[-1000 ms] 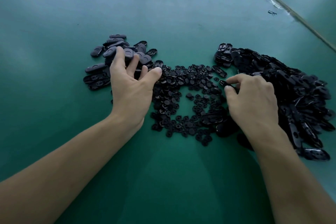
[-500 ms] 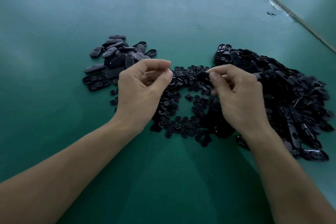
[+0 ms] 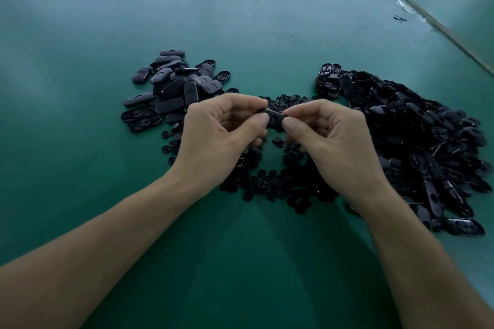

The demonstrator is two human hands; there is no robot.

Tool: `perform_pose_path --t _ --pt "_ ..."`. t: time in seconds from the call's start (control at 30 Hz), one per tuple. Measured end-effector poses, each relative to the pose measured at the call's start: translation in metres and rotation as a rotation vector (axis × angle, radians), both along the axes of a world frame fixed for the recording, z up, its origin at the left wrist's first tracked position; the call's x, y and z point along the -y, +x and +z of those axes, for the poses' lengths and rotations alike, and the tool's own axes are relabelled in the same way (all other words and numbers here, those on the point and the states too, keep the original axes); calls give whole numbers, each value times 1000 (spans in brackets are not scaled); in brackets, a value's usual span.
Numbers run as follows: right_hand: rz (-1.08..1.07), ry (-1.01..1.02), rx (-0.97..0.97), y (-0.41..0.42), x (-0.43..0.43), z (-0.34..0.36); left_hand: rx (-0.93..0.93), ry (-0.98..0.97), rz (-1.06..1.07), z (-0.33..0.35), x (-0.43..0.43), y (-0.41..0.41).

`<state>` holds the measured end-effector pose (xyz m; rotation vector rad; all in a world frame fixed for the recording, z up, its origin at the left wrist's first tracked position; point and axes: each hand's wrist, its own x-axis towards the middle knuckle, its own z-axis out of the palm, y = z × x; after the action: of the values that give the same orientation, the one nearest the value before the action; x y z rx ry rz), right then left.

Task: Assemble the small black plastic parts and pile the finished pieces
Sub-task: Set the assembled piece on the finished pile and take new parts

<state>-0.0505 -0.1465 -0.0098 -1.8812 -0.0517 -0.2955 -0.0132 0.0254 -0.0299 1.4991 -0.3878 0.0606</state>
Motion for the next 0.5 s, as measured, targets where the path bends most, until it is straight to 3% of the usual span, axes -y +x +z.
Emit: perform_pose_path --t 0.27,0.5 --pt "28 141 -49 -1 -7 0 -9 -2 -30 2 0 0" --pt "-157 -414 50 -3 -3 -3 -55 -60 -28 0 3 1"
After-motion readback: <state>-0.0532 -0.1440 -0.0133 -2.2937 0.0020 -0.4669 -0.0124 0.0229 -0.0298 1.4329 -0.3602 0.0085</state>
